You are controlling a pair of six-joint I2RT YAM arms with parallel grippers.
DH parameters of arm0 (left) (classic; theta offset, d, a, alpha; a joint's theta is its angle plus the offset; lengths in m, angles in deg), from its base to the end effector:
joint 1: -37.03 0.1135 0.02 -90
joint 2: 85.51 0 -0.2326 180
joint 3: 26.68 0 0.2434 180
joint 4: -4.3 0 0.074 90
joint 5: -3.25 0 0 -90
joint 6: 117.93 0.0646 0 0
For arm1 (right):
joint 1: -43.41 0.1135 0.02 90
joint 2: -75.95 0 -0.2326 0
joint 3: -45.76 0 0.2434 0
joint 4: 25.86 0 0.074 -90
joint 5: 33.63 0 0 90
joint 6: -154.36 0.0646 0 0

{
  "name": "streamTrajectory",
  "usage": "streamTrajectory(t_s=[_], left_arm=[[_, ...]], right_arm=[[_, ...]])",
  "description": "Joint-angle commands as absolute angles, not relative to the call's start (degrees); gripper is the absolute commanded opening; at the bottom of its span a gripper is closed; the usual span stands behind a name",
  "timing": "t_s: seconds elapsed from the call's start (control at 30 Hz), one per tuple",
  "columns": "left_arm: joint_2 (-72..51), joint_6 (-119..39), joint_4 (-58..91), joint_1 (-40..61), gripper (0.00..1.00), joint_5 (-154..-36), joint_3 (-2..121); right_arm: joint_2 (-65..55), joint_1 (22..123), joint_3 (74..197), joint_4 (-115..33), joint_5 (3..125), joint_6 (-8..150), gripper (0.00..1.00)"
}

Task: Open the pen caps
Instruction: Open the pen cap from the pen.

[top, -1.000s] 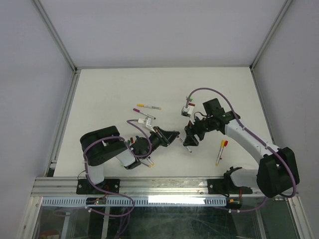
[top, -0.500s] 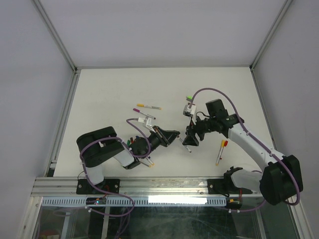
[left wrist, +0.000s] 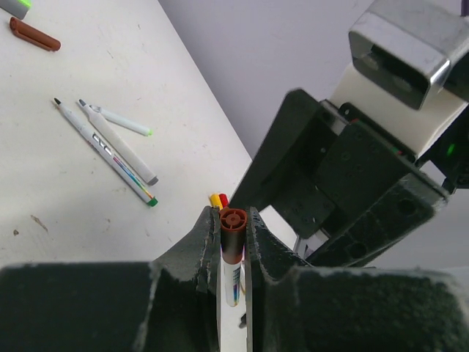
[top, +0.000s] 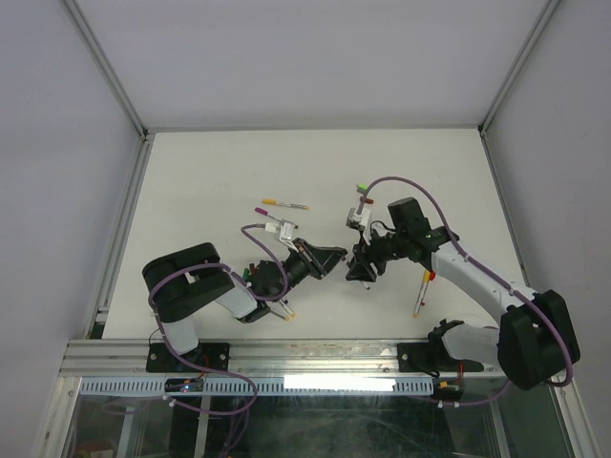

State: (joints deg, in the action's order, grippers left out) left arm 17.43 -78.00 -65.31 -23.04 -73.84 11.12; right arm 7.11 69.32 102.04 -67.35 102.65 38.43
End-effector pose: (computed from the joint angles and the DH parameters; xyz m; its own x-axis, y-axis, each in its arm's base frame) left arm 0.1677 -0.2623 0.1300 -0.5376 -0.5643 -0.6265 0.5007 0.3843 -0.7757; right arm 0.1984 0.1483 0.1814 -0.3559 -0.5089 -0.7838 -0.9332 0.2377 0.2695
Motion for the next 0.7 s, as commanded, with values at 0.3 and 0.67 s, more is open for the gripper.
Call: streamTrajectory(t_s=[0.3, 0.67], left_arm=[[12.44, -73.93, -81.18, -22.75, 0.0, -69.26, 11.66], [-0.49, -71.12, -81.14, -11.64, 0.0, -60.62, 3.9]], right_arm=[[6.19, 71.45, 104.15, -66.97, 103.28, 38.85, 0.0], [0.1, 72.36, 108.19, -74.43, 103.76, 36.42, 0.0]])
